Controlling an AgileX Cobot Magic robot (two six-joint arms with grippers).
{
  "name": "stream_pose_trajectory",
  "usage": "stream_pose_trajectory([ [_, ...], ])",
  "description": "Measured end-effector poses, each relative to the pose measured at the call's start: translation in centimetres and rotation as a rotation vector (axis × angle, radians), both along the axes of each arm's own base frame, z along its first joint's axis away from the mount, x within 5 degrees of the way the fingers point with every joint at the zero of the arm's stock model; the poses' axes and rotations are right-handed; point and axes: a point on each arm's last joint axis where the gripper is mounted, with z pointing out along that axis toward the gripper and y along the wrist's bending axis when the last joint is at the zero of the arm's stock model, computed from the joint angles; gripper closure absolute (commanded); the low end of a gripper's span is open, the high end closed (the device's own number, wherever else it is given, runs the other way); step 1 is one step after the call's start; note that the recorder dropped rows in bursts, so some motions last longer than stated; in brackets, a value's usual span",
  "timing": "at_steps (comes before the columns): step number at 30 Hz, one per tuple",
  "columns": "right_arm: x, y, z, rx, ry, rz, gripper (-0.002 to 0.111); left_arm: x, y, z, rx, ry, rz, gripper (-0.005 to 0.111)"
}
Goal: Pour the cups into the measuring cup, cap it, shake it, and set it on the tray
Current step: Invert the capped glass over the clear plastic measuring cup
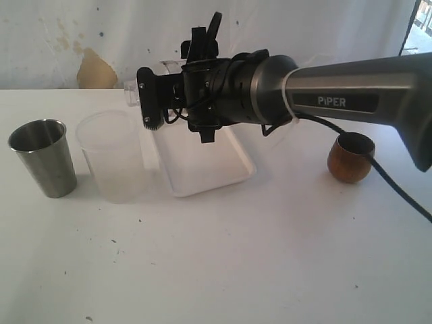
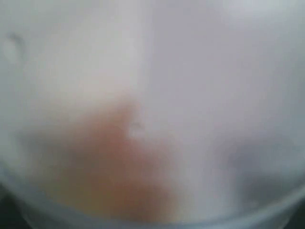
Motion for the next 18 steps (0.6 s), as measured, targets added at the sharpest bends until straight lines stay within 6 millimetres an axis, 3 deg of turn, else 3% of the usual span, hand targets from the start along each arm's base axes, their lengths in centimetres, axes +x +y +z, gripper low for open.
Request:
stream_pose_trajectory([
  [10,0.3,0.8,-1.3,-0.100,-0.033,0.064,0.108,0.0,0.0,0.0,0.000,0.000,0.000,0.106],
  [18,0.5,0.8,-0.6,-0.220,-0.117,0.103,0.108,0.0,0.0,0.0,0.000,0.000,0.000,0.106],
])
